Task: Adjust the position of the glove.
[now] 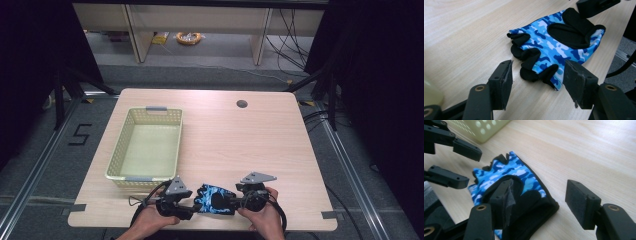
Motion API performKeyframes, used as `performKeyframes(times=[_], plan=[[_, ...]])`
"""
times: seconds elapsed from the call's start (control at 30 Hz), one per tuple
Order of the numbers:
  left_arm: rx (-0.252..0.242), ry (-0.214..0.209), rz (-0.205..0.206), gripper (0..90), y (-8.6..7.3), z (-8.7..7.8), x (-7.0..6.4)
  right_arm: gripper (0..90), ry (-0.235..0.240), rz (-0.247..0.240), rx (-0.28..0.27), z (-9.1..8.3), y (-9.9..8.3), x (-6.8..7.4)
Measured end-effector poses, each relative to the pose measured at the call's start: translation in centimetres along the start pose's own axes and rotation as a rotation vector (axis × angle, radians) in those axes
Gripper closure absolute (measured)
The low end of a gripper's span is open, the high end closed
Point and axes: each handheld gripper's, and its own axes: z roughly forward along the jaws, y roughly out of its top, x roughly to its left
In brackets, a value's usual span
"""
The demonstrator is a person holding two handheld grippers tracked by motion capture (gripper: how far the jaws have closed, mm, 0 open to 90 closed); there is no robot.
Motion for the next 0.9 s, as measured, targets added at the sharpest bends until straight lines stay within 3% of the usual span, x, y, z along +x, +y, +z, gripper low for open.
performKeyframes(times=[0.03, 0.07, 0.17, 0.2, 0.23, 0.3, 0.37, 0.4, 0.5, 0.53, 0.57, 0.6, 0.63, 0.67, 0.7, 0.77, 0.83, 0.9], plan=[[0.0, 0.0, 0.0, 39.2, 0.0, 0.0, 0.0, 41.0, 0.0, 0.0, 0.0, 0.0, 0.0, 0.0], [0.012, 0.003, 0.006, 38.7, 0.0, 0.2, 0.1, 42.3, -0.011, 0.0, 0.058, 0.4, -0.1, 0.0], [0.016, 0.015, 0.003, 37.7, 0.1, 0.4, 0.2, 44.7, -0.016, 0.015, 0.071, 0.7, -0.4, 0.0], [0.014, 0.013, -0.022, 37.5, 0.2, 0.5, 0.2, 45.4, -0.014, 0.035, 0.081, 0.9, -0.7, 0.0], [0.01, 0.018, -0.021, 37.1, 0.2, 0.6, 0.3, 46.4, 0.007, 0.061, 0.117, 0.8, -0.7, -0.1], [0.013, 0.013, -0.02, 36.6, 0.3, 0.7, 0.3, 47.9, 0.014, 0.046, 0.104, 0.9, -0.7, -0.3], [0.028, 0.019, -0.02, 36.6, 0.4, 1.0, 0.0, 49.3, 0.014, 0.075, 0.098, 1.0, -0.8, -0.3], [0.045, 0.028, 0.002, 36.6, 0.3, 1.4, -0.1, 51.0, 0.02, 0.106, 0.117, 0.9, -0.9, -0.3], [0.052, 0.034, 0.015, 36.6, 0.3, 1.6, -0.3, 51.4, 0.026, 0.109, 0.139, 0.9, -0.9, -0.6], [0.048, 0.039, 0.014, 37.3, 0.4, 1.7, -0.5, 51.7, 0.06, 0.09, 0.112, 1.0, -0.9, -0.9], [0.048, 0.039, 0.014, 37.5, 0.4, 1.7, -0.5, 51.7, 0.06, 0.09, 0.112, 1.0, -0.9, -0.9], [0.042, 0.053, 0.024, 37.8, 0.3, 1.9, -0.9, 52.6, 0.075, 0.111, 0.117, 1.1, -1.0, -1.1], [0.042, 0.053, 0.024, 39.0, 0.3, 1.9, -0.9, 53.0, 0.078, 0.111, 0.112, 1.1, -1.0, -1.1], [0.04, 0.061, 0.06, 41.4, 0.1, 2.0, -1.3, 53.4, 0.076, 0.105, 0.101, 1.2, -1.0, -1.2], [0.045, 0.043, 0.065, 44.4, 0.2, 1.9, -1.5, 54.0, 0.072, 0.115, 0.11, 1.1, -1.0, -1.2], [0.047, 0.05, 0.078, 46.5, 0.2, 1.9, -1.5, 54.9, 0.079, 0.106, 0.107, 1.1, -1.0, -1.2], [0.031, 0.028, 0.05, 55.6, -0.1, 1.9, -1.7, 57.0, 0.076, 0.105, 0.114, 1.1, -1.0, -1.1], [0.033, 0.013, 0.063, 63.9, 0.0, 1.8, -1.6, 57.8, 0.078, 0.09, 0.097, 1.2, -1.1, -1.1]])
